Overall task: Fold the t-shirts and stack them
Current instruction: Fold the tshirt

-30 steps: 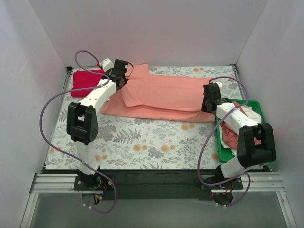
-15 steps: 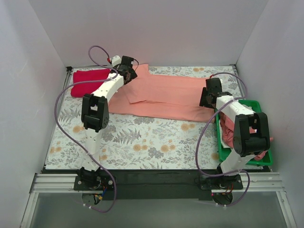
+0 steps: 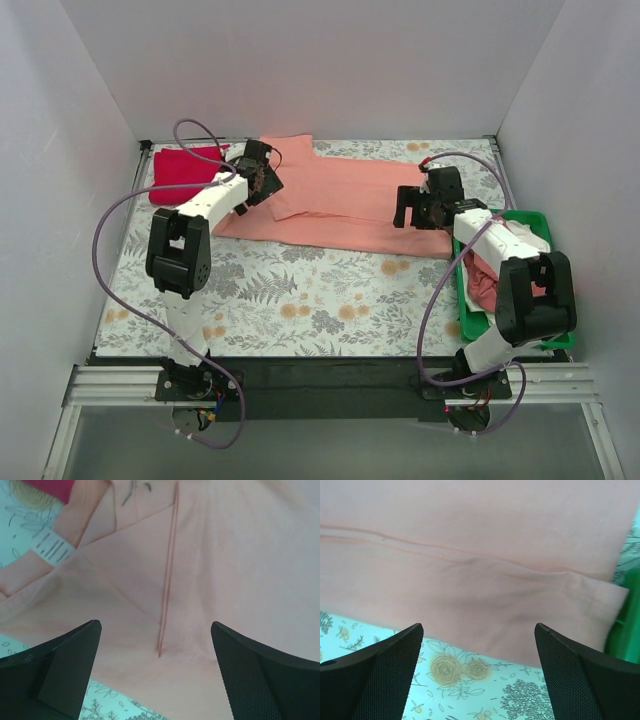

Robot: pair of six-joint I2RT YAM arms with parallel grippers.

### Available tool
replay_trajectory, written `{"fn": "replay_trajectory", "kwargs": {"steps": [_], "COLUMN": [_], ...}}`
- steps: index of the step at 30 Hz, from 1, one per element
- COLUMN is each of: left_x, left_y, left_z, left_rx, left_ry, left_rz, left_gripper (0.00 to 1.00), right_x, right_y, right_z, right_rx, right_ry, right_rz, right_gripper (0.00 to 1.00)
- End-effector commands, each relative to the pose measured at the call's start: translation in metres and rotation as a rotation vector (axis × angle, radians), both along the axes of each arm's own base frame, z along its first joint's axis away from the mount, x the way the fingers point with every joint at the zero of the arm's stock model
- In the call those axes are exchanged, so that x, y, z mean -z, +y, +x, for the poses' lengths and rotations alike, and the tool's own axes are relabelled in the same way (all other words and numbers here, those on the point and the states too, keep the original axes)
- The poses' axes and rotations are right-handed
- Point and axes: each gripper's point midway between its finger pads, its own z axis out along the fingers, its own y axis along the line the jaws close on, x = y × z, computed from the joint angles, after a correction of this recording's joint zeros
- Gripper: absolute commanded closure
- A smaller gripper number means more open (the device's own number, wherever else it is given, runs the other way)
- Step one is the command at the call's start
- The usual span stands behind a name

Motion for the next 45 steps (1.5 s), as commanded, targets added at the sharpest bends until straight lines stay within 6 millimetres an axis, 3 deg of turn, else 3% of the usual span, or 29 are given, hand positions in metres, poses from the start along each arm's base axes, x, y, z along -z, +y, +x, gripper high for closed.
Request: {"fn": "replay_trajectory", "kwargs": {"steps": [1,8,13,22,23,25,26,28,29,32,33,35,36,41,45], "left_x": [-0.019,0.036,0.063,0.072,0.081,0.075,0.081,0.070,0.081,0.069,0.076,0.069,0.076,0.075,0.073], "left_y": [-0.002,0.009,0.020,0.037,0.042,0.045,0.048,0.046,0.050,0.056,0.060,0.064,0.067,0.082,0.072], "left_z": [-0.004,-0.022,-0.053,-0.124,-0.142,-0.155,-0.174,-0.190,-0.214,-0.241,-0.260,-0.276,-0.290,-0.326,-0.336], "left_rx": [-0.011,-0.054,-0.094,-0.144,-0.152,-0.182,-0.191,-0.229,-0.245,-0.297,-0.307,-0.331,-0.345,-0.421,-0.476], "left_ry": [-0.068,0.071,0.166,0.231,0.262,0.257,0.299,0.286,0.331,0.303,0.330,0.307,0.326,0.341,0.332], "left_rz": [-0.077,-0.121,-0.099,-0.102,-0.094,-0.109,-0.109,-0.162,-0.159,-0.191,-0.187,-0.210,-0.208,-0.189,-0.273], "left_gripper": [0.09,0.08,0.07,0.07,0.07,0.07,0.07,0.07,0.07,0.07,0.07,0.07,0.06,0.06,0.06], "right_x": [0.003,0.033,0.062,0.078,0.085,0.082,0.090,0.086,0.086,0.086,0.087,0.087,0.084,0.092,0.083], "right_y": [0.021,0.029,0.028,0.017,0.014,0.015,0.012,0.015,0.015,0.018,0.020,0.023,0.026,0.023,0.027], "right_z": [-0.003,0.005,-0.009,-0.061,-0.072,-0.083,-0.097,-0.106,-0.112,-0.133,-0.143,-0.153,-0.158,-0.188,-0.196], "right_rx": [-0.098,-0.142,-0.145,-0.111,-0.114,-0.114,-0.112,-0.119,-0.123,-0.141,-0.154,-0.163,-0.176,-0.180,-0.205], "right_ry": [-0.006,0.052,0.130,0.179,0.198,0.192,0.217,0.201,0.202,0.204,0.201,0.200,0.187,0.211,0.177], "right_rz": [0.051,0.025,0.022,0.014,0.011,0.018,0.017,0.028,0.029,0.033,0.038,0.051,0.054,0.047,0.062], "right_gripper": [0.02,0.02,0.01,0.02,0.02,0.02,0.02,0.02,0.02,0.02,0.02,0.02,0.02,0.02,0.02]}}
